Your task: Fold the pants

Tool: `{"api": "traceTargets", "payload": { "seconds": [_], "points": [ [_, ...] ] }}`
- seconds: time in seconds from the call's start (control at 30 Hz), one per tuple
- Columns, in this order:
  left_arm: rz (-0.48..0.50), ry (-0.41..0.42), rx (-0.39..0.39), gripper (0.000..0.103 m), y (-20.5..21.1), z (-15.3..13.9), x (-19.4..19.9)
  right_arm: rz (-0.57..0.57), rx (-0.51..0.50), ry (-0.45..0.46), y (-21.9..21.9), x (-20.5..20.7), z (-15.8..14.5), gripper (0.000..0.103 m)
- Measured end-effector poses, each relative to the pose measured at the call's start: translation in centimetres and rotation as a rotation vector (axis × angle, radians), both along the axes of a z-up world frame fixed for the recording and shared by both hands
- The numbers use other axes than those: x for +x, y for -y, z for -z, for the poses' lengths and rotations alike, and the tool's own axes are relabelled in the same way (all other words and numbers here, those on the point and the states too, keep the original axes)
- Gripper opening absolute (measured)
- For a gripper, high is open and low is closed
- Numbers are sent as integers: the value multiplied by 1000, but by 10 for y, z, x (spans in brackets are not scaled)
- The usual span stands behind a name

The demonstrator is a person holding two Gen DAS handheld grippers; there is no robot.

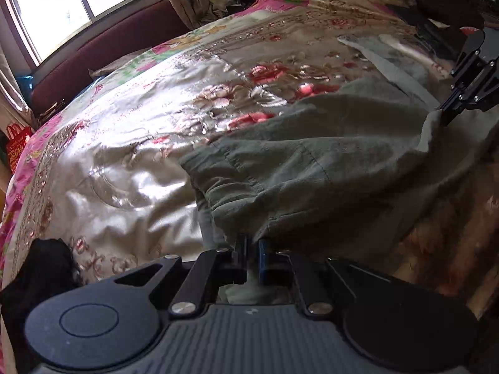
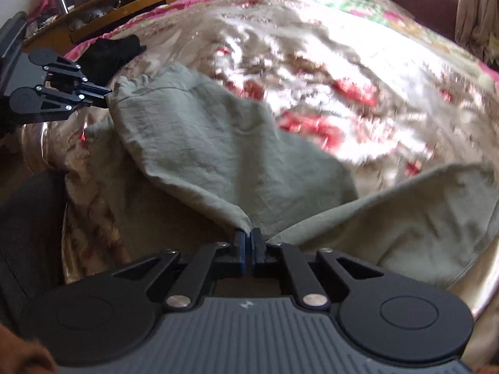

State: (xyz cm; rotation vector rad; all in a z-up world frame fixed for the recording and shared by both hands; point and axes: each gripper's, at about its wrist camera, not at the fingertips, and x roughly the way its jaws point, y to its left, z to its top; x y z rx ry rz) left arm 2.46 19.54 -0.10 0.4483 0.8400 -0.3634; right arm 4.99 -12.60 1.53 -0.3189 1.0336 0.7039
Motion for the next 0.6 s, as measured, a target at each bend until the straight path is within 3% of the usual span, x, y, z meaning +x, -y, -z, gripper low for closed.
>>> {"api": "traceTargets", "payload": {
  "seconds": [0.07, 0.13, 0.23, 0.37, 0.47, 0.6],
  "points": [
    [-31, -7, -6, 23, -1, 12, -9, 18, 16, -54, -7, -20, 23, 4],
    [-70, 11, -36, 23, -4, 13, -15, 10, 14, -19, -15, -38, 28, 4],
    [-118, 64, -86, 23, -12, 2, -14, 34, 61, -17, -14, -44, 15, 4],
    [-160, 140, -129, 23, -24, -16, -25, 25, 70, 54, -17, -54, -11, 4],
    [-176, 133, -116, 23, -29, -10, -35, -28, 55, 107, -28, -67, -22, 4],
    [-193, 48, -26, 24, -25, 21, -41, -95, -24, 41, -46, -79, 13, 11]
  ]
}}
